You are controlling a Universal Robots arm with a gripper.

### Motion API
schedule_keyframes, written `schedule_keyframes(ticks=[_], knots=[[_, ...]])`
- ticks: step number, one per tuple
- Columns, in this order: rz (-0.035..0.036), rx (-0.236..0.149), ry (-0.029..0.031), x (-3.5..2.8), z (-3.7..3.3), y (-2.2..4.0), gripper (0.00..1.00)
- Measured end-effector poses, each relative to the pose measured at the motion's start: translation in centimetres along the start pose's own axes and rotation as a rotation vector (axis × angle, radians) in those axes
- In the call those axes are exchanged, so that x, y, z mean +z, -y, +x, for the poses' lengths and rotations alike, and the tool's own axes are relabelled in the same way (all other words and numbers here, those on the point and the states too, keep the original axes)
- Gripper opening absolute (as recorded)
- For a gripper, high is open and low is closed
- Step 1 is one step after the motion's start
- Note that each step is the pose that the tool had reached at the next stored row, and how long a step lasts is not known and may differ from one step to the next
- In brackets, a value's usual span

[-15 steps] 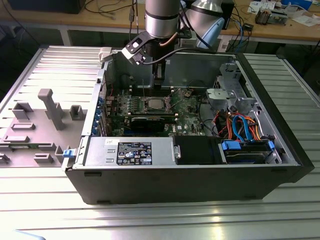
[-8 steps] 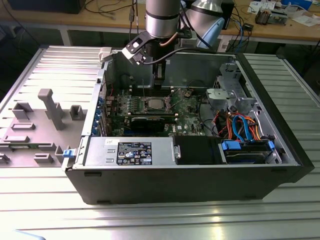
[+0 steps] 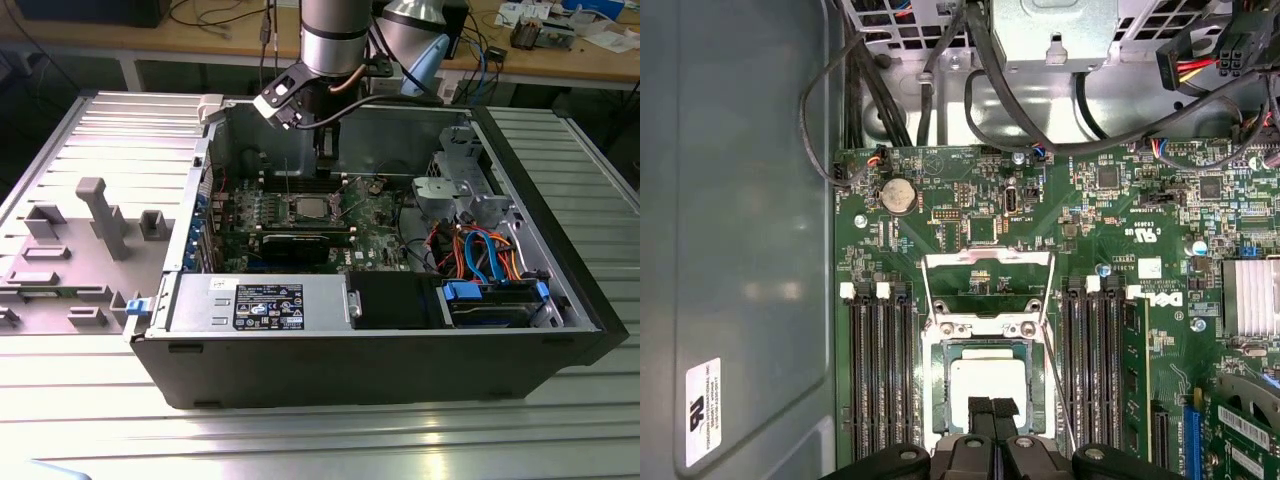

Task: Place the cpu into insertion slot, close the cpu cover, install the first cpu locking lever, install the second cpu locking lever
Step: 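Close the cpu cover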

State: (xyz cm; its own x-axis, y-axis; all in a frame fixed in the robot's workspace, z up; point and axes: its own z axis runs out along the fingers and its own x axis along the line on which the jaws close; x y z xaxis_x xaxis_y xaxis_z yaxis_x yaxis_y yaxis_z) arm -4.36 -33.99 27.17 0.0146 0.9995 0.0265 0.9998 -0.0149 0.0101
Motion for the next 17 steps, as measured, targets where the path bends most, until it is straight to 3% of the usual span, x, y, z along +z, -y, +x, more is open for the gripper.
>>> schedule_keyframes(ticks=[9, 17], knots=[[0.0000, 0.000, 0.0000, 0.00, 0.00, -0.12, 0.11], [0.0000, 0.000, 0.0000, 0.01, 0.01, -0.64, 0.11]])
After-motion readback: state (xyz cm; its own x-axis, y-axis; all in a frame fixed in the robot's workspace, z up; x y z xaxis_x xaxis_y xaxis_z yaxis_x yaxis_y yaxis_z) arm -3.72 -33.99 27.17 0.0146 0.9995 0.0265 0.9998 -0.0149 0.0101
